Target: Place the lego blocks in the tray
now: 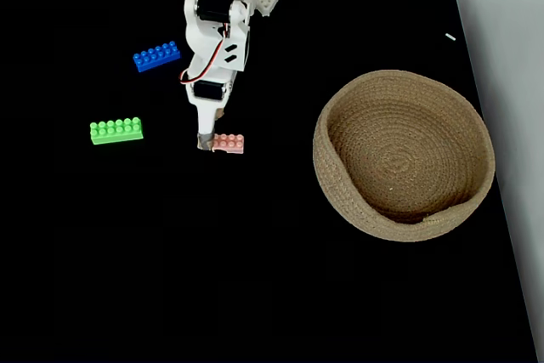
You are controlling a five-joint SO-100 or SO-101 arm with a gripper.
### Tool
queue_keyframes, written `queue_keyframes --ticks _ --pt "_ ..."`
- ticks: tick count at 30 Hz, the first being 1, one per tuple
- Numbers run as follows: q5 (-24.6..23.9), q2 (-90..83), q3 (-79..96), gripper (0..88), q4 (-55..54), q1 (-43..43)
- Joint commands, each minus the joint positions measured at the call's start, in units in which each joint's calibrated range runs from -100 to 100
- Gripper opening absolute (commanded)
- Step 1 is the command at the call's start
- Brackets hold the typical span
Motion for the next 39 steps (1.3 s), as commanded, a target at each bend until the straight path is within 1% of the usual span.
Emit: queue_keyframes --ticks 1,7,10,13,21,25,31,33,39 --pt "0.93 1.51 -4.45 26.4 0.69 0.01" --pt "1.27 4.61 -7.73 26.6 3.03 -0.15" --pt "1.22 5.90 -9.83 26.6 5.94 -1.23" --pt "1.03 6.33 -9.74 26.5 6.53 -2.63" --pt "0.54 6.76 -10.38 25.3 6.28 -4.52" --pt "0.68 7.10 -9.74 23.1 3.69 -4.77" --pt "0.78 7.27 -8.65 23.1 1.69 -4.69" --pt "0.93 7.70 -8.65 19.9 1.53 -5.02" --pt "1.90 8.22 -7.64 3.6 -0.89 -5.84"
